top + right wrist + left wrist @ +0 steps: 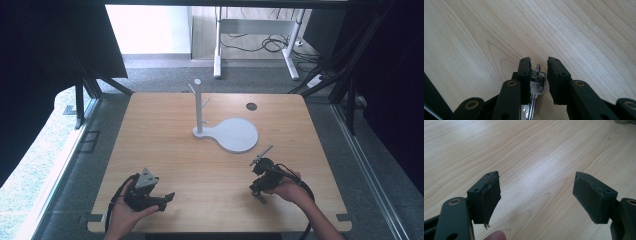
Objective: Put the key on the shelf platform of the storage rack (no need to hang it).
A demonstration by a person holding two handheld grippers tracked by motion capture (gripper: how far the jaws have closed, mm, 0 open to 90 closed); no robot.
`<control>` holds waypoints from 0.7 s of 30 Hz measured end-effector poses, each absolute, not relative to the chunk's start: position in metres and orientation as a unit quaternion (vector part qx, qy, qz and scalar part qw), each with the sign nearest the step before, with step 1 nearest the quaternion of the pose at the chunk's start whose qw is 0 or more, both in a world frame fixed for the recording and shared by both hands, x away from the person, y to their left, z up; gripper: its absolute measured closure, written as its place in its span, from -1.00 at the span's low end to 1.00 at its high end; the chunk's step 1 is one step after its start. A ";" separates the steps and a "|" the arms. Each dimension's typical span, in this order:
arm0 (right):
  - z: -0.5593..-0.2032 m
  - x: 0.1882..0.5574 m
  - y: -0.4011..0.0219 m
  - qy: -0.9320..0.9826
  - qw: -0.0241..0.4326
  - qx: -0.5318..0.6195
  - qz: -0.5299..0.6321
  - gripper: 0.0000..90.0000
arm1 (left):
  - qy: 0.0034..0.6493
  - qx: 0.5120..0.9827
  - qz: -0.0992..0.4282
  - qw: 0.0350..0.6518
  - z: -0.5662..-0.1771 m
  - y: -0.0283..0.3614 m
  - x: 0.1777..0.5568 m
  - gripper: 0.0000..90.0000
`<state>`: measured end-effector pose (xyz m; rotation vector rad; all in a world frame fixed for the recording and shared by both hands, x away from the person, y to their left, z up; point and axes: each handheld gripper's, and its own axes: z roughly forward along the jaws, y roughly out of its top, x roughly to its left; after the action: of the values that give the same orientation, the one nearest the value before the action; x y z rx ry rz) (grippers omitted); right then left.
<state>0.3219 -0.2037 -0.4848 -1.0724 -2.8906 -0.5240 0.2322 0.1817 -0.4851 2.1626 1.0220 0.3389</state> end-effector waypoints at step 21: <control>-0.495 0.327 -0.194 -0.925 0.011 -0.354 -0.136 0.77 | 0.395 0.837 0.132 0.355 -0.485 0.182 0.232 -0.50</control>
<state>0.3268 -0.1935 -0.4948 -1.1026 -2.8865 -0.4237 0.2321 0.1817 -0.4851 2.1625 1.0217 0.3404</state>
